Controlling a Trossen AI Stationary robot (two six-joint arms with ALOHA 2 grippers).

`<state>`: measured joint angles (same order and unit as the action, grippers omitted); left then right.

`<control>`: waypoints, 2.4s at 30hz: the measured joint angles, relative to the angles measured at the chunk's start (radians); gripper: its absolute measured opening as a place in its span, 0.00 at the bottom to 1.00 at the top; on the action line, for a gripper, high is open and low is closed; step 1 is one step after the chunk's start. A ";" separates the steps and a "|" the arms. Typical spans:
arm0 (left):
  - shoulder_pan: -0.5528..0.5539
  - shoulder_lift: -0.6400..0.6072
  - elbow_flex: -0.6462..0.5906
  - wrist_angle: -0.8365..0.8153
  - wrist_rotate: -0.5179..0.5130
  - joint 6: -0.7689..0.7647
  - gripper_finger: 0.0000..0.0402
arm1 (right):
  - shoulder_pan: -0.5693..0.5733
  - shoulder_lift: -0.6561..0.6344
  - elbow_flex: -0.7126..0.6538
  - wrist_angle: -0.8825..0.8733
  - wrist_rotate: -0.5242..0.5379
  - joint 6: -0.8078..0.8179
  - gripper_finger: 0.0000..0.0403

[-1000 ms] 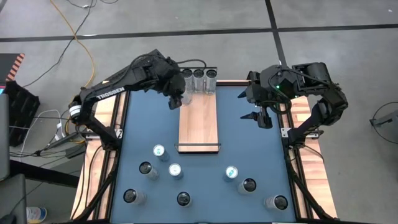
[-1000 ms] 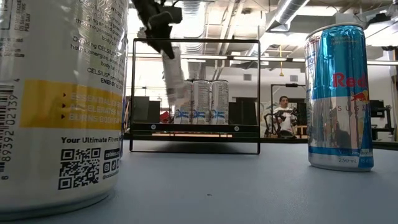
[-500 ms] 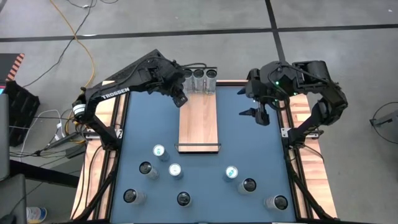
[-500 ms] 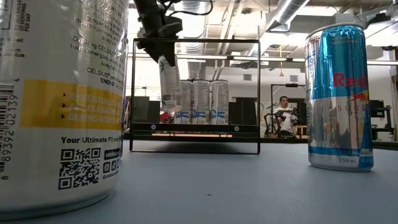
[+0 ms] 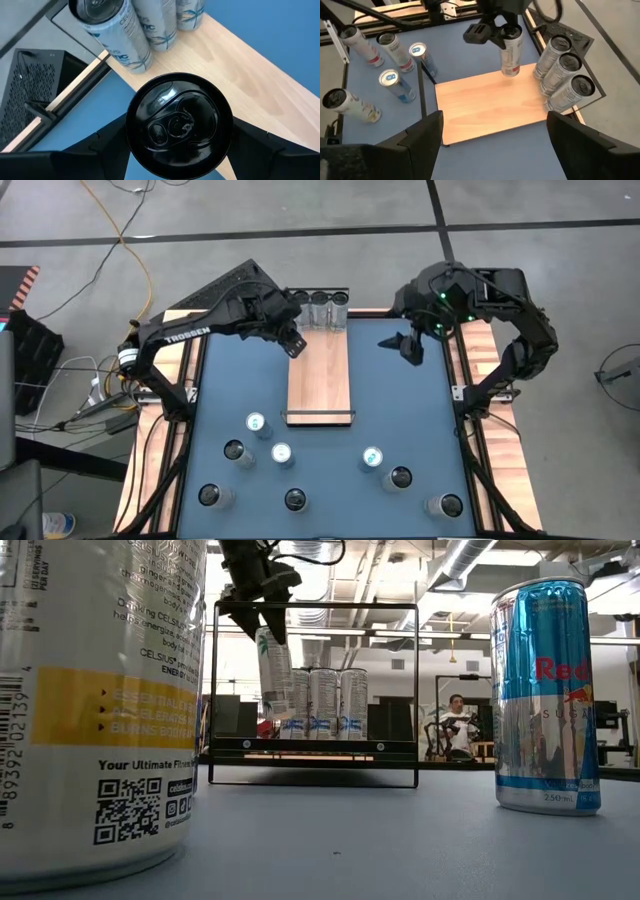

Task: Place canned beverage on shelf
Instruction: Put the right white-pink soda can on the shelf

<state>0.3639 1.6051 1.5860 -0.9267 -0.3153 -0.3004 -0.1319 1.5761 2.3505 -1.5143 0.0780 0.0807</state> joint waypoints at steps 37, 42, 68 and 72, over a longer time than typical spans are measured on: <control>0.126 0.171 0.126 -0.146 0.175 0.243 0.63 | -0.009 0.000 0.000 0.064 0.000 -0.142 0.84; 0.116 0.198 0.193 -0.141 0.157 0.258 0.63 | -0.009 0.000 0.000 0.063 0.000 -0.149 0.84; 0.120 0.228 0.209 -0.064 0.174 0.359 0.63 | -0.008 0.000 0.000 0.049 -0.001 -0.167 0.84; 0.119 0.230 0.209 -0.065 0.175 0.362 0.63 | -0.008 0.001 0.000 0.048 -0.001 -0.167 0.84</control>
<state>0.4825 1.8346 1.7954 -0.9916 -0.1399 0.0619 -0.1398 1.5768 2.3501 -1.4662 0.0769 -0.0868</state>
